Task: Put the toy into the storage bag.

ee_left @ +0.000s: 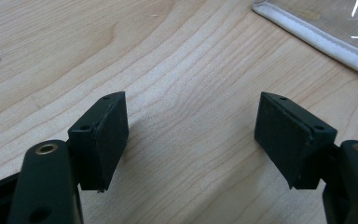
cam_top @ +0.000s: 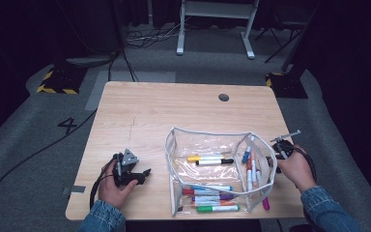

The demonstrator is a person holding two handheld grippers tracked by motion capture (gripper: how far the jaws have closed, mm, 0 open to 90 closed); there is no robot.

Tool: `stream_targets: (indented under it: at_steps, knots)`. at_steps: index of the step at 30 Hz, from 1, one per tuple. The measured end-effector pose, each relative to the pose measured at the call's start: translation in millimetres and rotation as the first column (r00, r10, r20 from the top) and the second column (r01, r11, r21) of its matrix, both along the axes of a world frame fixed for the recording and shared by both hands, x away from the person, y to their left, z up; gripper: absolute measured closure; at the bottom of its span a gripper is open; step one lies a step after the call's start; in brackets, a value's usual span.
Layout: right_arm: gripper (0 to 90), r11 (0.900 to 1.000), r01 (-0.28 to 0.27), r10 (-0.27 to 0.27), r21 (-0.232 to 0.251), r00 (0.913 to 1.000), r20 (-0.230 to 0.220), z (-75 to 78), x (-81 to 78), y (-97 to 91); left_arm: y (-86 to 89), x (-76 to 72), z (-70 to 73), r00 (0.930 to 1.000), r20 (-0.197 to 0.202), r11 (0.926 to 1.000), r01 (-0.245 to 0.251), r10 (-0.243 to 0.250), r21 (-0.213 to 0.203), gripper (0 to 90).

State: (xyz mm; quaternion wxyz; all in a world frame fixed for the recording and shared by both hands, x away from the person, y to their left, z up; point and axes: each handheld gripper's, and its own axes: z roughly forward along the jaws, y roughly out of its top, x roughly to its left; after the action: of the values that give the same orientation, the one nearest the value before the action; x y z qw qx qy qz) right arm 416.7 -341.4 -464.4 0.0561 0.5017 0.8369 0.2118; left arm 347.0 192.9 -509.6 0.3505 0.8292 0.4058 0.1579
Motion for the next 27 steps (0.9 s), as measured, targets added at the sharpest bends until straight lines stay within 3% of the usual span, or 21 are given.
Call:
stream_targets:
  at_steps: [3,8,13,27]
  knots:
    - [72.2,0.9988,0.033,-0.034,-0.035,0.9993,-0.013,-5.5,1.4,-1.4,0.0,0.0,0.0,1.0000,0.000,1.0000,0.000,0.000,0.000,26.4]
    - [77.0,0.9945,0.102,-0.102,-0.024,0.9947,-0.012,-5.7,2.9,-6.3,0.0,0.0,0.0,1.0000,0.000,1.0000,0.000,0.000,0.000,26.4]
    - [77.0,0.9925,0.122,-0.122,-0.001,0.9925,-0.002,-2.0,2.0,-10.0,0.0,0.0,0.0,1.0000,0.000,1.0000,0.000,0.000,0.000,26.5]
    - [77.1,0.9975,0.058,-0.061,0.041,0.9947,0.083,67.5,-9.0,-17.5,0.0,0.0,0.0,1.0000,0.000,1.0000,0.000,0.000,0.000,26.4]
